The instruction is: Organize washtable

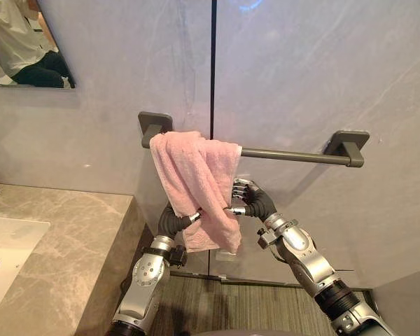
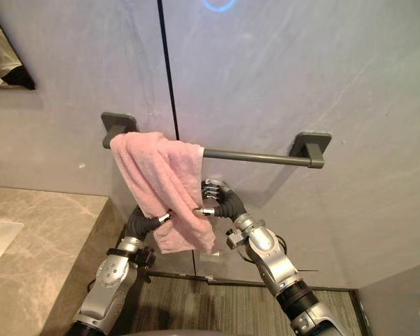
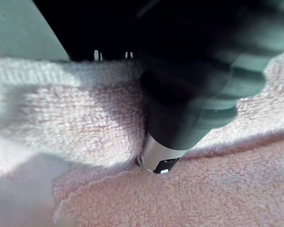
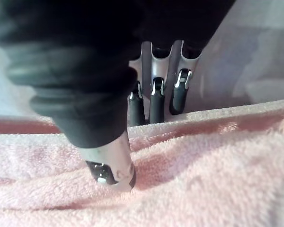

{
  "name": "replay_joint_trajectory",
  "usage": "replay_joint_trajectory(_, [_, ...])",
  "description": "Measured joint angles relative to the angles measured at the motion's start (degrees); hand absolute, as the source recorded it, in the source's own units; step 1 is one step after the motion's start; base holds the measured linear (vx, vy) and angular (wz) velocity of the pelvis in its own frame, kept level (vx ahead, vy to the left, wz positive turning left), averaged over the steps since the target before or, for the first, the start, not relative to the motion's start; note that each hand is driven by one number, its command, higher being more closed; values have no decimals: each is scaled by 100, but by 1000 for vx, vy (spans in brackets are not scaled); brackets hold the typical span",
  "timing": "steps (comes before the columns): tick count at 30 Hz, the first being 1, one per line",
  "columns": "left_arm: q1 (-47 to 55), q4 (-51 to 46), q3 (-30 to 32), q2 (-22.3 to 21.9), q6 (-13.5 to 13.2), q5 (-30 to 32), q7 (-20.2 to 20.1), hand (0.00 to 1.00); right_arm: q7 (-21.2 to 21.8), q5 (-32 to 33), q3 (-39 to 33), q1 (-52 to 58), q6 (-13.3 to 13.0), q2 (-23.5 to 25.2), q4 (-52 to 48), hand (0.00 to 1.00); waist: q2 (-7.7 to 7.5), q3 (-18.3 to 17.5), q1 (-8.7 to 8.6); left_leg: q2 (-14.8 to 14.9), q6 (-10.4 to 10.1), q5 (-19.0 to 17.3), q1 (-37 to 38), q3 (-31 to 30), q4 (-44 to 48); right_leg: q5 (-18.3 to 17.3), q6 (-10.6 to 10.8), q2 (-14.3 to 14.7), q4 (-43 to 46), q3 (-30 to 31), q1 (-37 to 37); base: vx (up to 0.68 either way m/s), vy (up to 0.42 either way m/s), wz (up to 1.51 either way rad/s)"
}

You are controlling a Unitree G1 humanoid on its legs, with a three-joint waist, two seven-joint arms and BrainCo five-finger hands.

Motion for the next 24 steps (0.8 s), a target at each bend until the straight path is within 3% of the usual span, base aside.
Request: replay_joint_trajectory(24, [-4,9,32,6,0,-33,2,100,-16,0,-101,-149,0,100,108,100,-5,-3,-5,85,-32,43,-17,-16,-7,5,-8,75,6,7,-11,-8,-4,0])
